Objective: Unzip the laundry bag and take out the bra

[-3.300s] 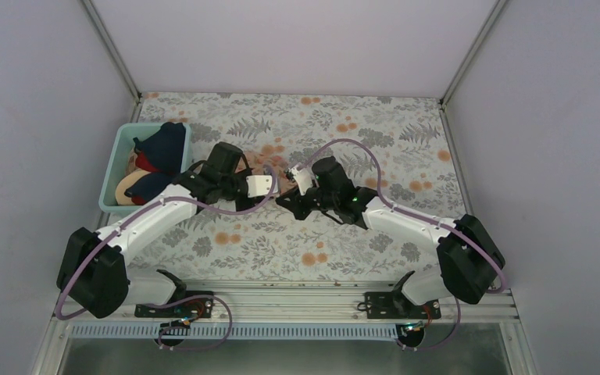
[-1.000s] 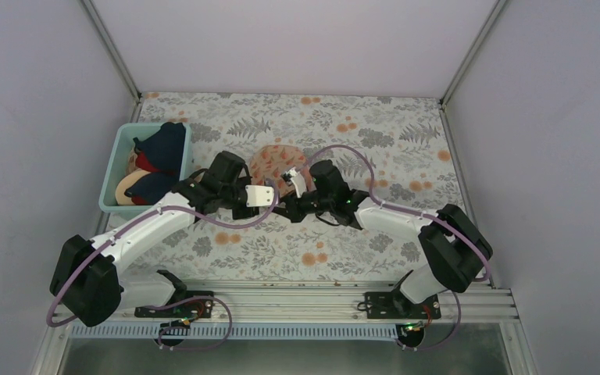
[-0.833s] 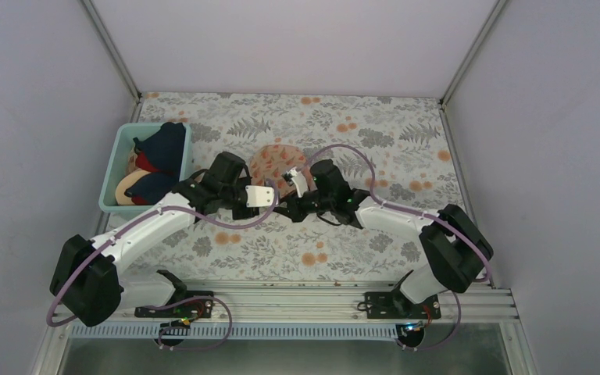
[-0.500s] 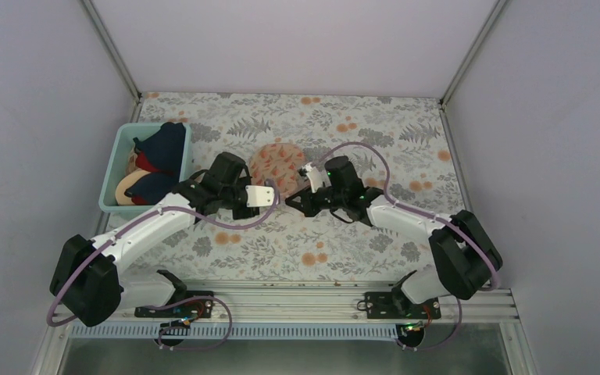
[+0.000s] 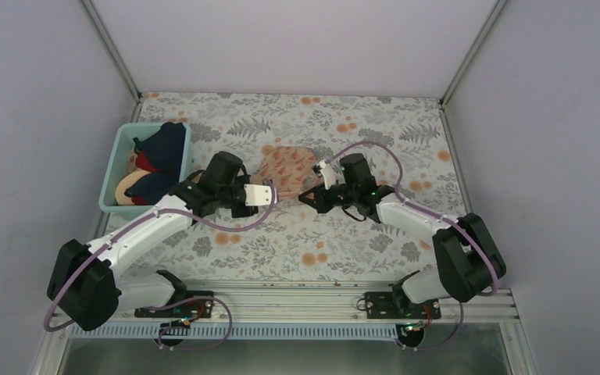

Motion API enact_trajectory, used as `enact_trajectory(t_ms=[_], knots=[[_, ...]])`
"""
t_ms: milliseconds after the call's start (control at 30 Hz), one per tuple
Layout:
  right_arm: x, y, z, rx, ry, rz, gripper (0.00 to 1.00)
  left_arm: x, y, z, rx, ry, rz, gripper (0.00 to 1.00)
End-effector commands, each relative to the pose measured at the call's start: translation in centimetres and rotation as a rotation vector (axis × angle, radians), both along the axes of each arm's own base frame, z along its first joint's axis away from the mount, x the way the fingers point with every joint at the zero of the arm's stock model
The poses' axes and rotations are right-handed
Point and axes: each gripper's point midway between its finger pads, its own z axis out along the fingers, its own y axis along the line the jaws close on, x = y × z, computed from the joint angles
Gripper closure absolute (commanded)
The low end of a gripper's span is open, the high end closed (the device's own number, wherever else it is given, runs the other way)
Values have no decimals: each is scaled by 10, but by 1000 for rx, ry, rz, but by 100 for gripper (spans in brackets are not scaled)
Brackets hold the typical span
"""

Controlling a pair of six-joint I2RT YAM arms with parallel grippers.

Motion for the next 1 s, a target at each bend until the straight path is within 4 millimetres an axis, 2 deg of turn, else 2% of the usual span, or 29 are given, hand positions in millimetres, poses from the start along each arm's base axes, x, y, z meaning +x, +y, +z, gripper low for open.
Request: enact_trajectory(t_ms=[0, 100, 167, 200, 233, 300, 333, 367, 467, 633, 700, 800, 900, 967], knots=[[-1, -6, -8, -9, 21, -14, 96, 10, 32, -21, 92, -21, 65, 98], [-12, 9, -15, -41, 28, 26, 96, 35, 54, -34, 136, -100, 142, 97], [-20, 21, -12, -28, 23, 64, 96, 45, 64, -39, 157, -124, 174, 90], [-27, 30, -10, -15, 21, 89, 96, 47, 66, -38, 155, -125, 181, 84], [-29, 35, -6, -5, 17, 98, 96, 48, 66, -37, 152, -122, 185, 72], [-33, 47, 0, 6, 10, 116, 96, 49, 61, -25, 129, -115, 181, 42], [-33, 53, 3, 12, 7, 122, 96, 46, 56, -19, 108, -92, 168, 34], [-33, 58, 7, 21, 6, 128, 96, 40, 50, -12, 85, -63, 147, 29], [-34, 72, 18, 59, 7, 152, 96, 15, 28, 6, 29, 15, 58, 26], [-35, 90, 30, 77, -14, 188, 96, -27, 4, 4, 21, 108, -99, 14], [-37, 94, 32, 78, -18, 198, 96, -26, 0, 2, 7, 105, -105, 13], [-40, 95, 33, 77, -22, 210, 96, -7, 2, -6, 37, 38, -33, 16], [-42, 95, 33, 73, -22, 214, 96, 2, 5, -14, 83, -5, -7, 32], [-43, 94, 35, 74, -26, 216, 96, 2, 4, -15, 83, -7, -11, 48]])
